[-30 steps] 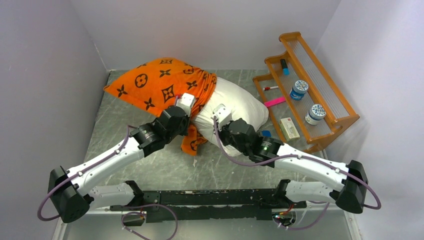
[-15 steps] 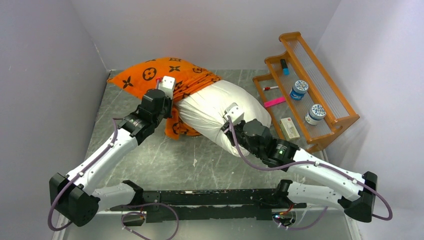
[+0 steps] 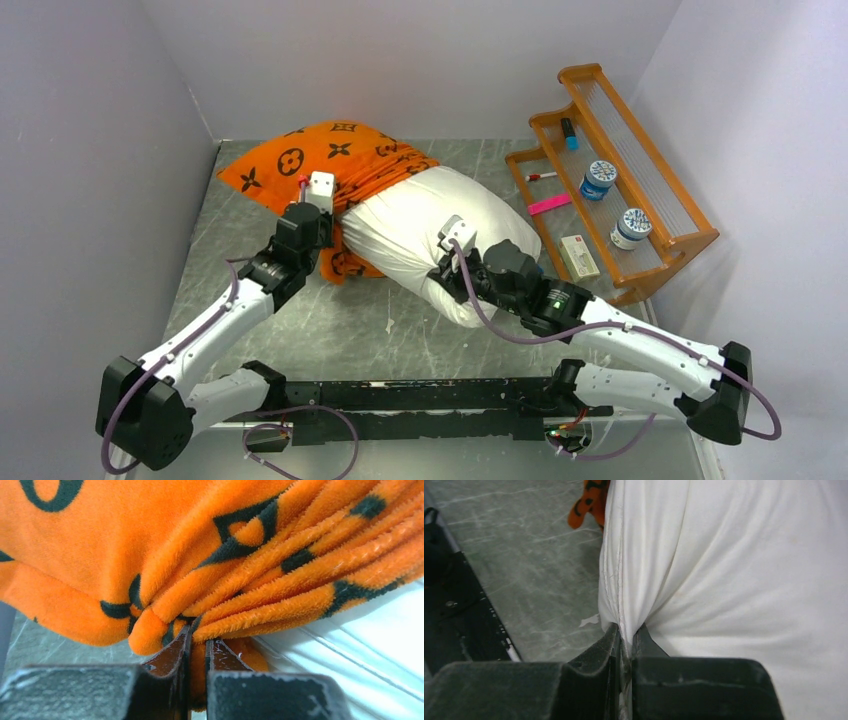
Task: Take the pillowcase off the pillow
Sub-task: Remove the pillow from the pillowcase.
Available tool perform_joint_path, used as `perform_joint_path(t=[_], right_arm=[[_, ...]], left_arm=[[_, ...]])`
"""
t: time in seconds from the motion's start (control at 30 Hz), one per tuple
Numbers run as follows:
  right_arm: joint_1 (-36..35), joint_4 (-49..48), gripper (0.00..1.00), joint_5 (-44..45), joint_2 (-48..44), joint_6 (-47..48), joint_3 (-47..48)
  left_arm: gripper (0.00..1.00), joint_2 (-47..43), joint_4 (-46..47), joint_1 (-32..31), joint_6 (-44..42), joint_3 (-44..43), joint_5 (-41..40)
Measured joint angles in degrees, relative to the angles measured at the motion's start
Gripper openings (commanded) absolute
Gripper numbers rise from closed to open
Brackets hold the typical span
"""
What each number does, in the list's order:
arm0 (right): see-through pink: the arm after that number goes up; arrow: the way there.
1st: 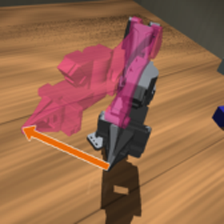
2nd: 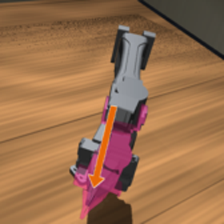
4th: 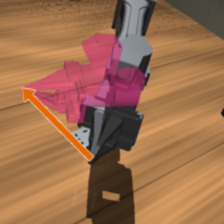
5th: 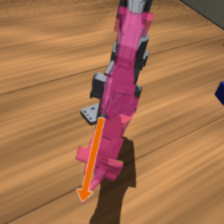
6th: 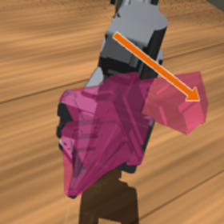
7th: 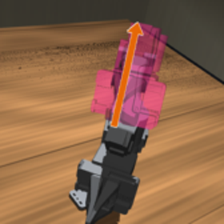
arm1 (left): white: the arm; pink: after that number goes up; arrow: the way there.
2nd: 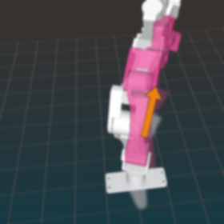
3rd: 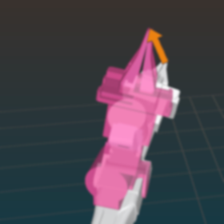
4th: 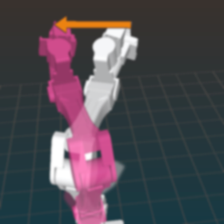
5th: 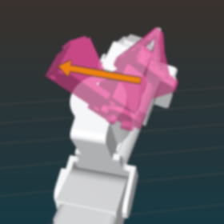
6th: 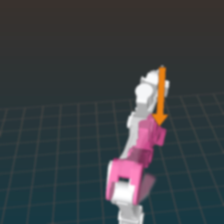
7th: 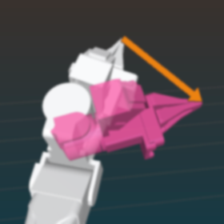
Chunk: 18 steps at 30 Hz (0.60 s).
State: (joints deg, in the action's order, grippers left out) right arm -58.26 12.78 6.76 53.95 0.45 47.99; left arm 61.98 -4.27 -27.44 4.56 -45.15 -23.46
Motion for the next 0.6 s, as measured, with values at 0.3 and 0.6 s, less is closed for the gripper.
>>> perform_joint_path(t=[0.3, 0.6], right_arm=[[0.0, -7.5, 0.54, -9.1, 5.1, -5.8, -1.8], [-0.6, -3.0, 1.0, -12.8, 10.2, -3.6, 9.0]], left_arm=[[0.05, -2.7, 0.2, 1.9, -3.3, 2.8, -0.6], [0.05, -3.0, 1.1, 2.5, -5.0, 4.6, -4.1]])
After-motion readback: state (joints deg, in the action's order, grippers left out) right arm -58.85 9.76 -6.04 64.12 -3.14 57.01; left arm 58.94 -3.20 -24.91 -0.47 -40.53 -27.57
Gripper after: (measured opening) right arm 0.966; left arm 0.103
